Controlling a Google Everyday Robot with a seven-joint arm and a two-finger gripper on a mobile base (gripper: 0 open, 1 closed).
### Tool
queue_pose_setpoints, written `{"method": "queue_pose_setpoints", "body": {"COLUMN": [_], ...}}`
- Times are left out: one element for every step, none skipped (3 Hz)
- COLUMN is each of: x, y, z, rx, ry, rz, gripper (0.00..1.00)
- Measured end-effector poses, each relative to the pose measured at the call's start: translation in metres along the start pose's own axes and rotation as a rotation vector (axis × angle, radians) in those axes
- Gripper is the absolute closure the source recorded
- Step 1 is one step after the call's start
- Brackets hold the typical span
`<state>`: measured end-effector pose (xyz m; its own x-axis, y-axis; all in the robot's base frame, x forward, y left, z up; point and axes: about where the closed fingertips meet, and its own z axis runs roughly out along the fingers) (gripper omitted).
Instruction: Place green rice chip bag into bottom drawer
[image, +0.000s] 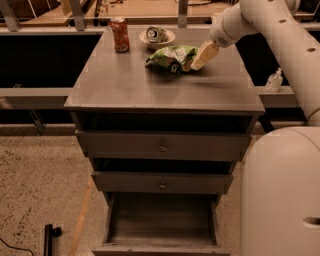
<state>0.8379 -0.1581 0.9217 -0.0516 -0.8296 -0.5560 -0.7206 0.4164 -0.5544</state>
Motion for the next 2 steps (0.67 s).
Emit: {"method": "queue_pose_setpoints", "body": {"x": [0.009, 0.012], "y": [0.005, 0.010], "z": [0.023, 0.035], "rx": [-0.046, -0.084], "ry": [0.012, 0.014], "rz": [0.011, 0.004], "gripper": [0.18, 0.41]}}
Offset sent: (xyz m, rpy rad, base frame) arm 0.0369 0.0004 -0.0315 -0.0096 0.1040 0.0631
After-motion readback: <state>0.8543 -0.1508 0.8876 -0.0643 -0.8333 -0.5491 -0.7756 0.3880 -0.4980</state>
